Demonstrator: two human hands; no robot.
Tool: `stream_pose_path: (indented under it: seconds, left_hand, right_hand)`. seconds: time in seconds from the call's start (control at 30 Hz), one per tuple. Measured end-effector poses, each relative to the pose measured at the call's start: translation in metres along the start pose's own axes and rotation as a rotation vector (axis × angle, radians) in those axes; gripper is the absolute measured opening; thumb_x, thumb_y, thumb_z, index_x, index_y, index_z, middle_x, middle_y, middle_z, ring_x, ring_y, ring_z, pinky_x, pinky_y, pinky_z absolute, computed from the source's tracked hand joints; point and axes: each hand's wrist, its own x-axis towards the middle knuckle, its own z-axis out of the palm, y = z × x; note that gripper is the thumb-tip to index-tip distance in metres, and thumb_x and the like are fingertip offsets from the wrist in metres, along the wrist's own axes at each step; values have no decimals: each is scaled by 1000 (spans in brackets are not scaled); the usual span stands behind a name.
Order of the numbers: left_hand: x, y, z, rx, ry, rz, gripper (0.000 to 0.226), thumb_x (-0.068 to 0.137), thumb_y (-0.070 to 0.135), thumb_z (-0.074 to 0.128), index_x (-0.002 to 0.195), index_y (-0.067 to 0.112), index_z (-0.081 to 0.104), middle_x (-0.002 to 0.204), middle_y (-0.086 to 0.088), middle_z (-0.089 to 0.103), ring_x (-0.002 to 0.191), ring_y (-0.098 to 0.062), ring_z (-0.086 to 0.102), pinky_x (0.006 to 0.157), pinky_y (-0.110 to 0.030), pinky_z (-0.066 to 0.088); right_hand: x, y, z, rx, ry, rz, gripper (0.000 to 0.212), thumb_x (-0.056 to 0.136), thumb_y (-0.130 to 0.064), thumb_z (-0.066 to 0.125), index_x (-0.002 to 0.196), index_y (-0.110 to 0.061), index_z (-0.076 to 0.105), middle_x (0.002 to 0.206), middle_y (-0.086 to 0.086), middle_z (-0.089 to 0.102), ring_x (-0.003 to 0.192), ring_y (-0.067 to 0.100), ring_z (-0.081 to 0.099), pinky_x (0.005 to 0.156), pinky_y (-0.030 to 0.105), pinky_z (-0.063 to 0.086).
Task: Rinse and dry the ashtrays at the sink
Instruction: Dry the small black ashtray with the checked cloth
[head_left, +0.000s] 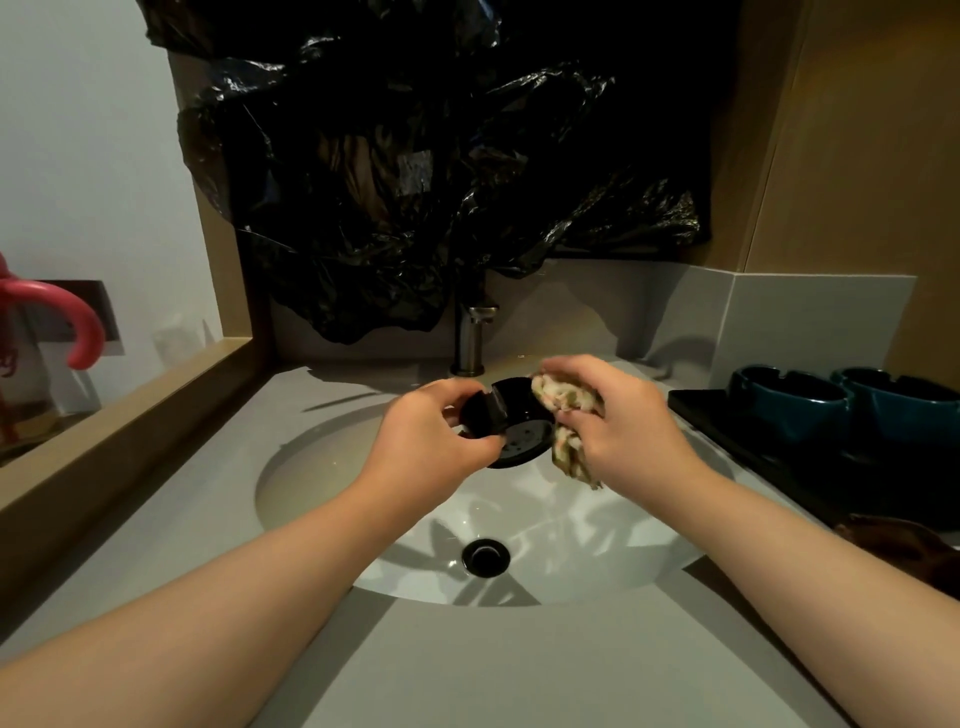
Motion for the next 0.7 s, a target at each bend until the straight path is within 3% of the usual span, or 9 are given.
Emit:
stream_pose_path:
  seconds: [0.07,0.13,0.23,0.37,0.43,0.5,0.57,0.7]
  left_hand:
    - [0,-1,1,10,-3,18,34,72,14,80,92,34,61,92,14,67,95,-6,65,87,-27,54]
    - [-1,0,1,-4,3,28,35,72,14,80,91,35,60,91,14,67,94,-6,65,85,-25,54]
    - [-2,2,0,-102,26,-14,34,72,13,80,89,34,59,90,14,67,92,-2,65,79,-14,52]
    - [0,4,-1,-145,14,-46,35,74,12,79,85,35,56,88,8,69,84,-3,67,73,-14,53]
    - [-1,5,-1,-163,-36,-47,38,76,9,77,89,36,55,91,9,66,82,0,67,70,-11,53]
    - [-2,5,1,-175,-75,-38,41,76,5,76,98,35,58,94,10,65,85,-1,67,69,-9,52]
    - [-2,4,3,-179,-81,-34,41,76,4,75,101,34,61,96,12,66,93,-6,67,73,-10,52]
    - [-1,4,1,-198,-39,-52,40,77,6,75,88,40,57,94,9,67,88,-4,67,68,-9,51]
  right_hand:
    - [-4,-8,2,-44,17,-142,41,85,2,55,117,-23,61,105,-12,62,97,3,56,80,13,46]
    - [-6,-10,5,-59,23,-275,40,85,4,56,117,-18,64,113,-12,60,103,-5,52,88,5,41]
    - [-2,-2,4,95,53,-108,35,89,4,53,116,-14,66,111,-8,62,92,3,60,79,8,45]
    - [2,9,3,43,70,38,36,90,-1,54,122,-16,63,114,-5,63,109,6,54,85,8,35]
    - [-1,-1,5,11,69,-63,39,89,1,54,124,-15,62,118,-6,60,109,-2,48,88,1,32]
    - [-5,-8,8,-63,56,-226,41,87,5,53,123,-12,62,123,-3,60,114,1,48,99,5,32]
    - [-5,-7,9,-64,43,-274,40,86,6,52,122,-11,62,123,-2,60,115,4,50,99,7,34]
    - [1,3,5,133,43,35,38,91,0,52,123,-18,61,115,-7,60,105,0,50,80,-4,34]
